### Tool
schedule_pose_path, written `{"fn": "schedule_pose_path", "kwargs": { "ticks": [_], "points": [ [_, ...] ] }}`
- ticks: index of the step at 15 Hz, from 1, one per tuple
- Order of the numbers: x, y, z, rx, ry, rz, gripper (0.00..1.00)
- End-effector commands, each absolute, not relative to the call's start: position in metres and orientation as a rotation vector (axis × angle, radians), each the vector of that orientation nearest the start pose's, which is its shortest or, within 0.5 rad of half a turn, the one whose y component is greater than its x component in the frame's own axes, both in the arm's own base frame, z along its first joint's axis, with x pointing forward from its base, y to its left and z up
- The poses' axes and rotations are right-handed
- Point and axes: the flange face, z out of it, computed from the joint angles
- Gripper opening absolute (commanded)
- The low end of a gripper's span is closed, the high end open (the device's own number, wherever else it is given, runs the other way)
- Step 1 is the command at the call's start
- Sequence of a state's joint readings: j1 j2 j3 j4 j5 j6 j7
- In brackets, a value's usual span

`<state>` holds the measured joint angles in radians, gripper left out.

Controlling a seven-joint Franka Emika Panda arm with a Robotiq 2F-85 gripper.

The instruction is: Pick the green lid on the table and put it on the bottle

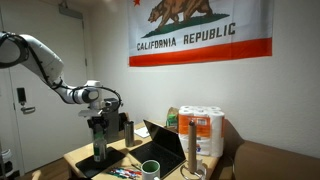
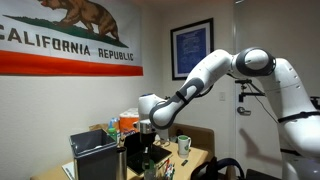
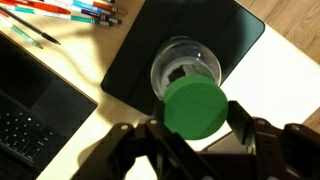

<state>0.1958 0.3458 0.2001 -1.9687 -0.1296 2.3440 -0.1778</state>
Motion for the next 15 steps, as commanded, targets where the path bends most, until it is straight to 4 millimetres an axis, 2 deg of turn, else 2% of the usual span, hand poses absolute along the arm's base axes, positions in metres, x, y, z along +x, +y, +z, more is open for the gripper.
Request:
{"fn": "schedule_pose_path", "kwargs": {
  "ticks": [1, 15],
  "points": [
    [0.5677, 0.2245, 0.3017, -2.977, -1.01, -0.086, 0.39],
    [0.5655, 0.2165, 0.3025, -2.988, -0.97, -0.085, 0.39]
  ]
}}
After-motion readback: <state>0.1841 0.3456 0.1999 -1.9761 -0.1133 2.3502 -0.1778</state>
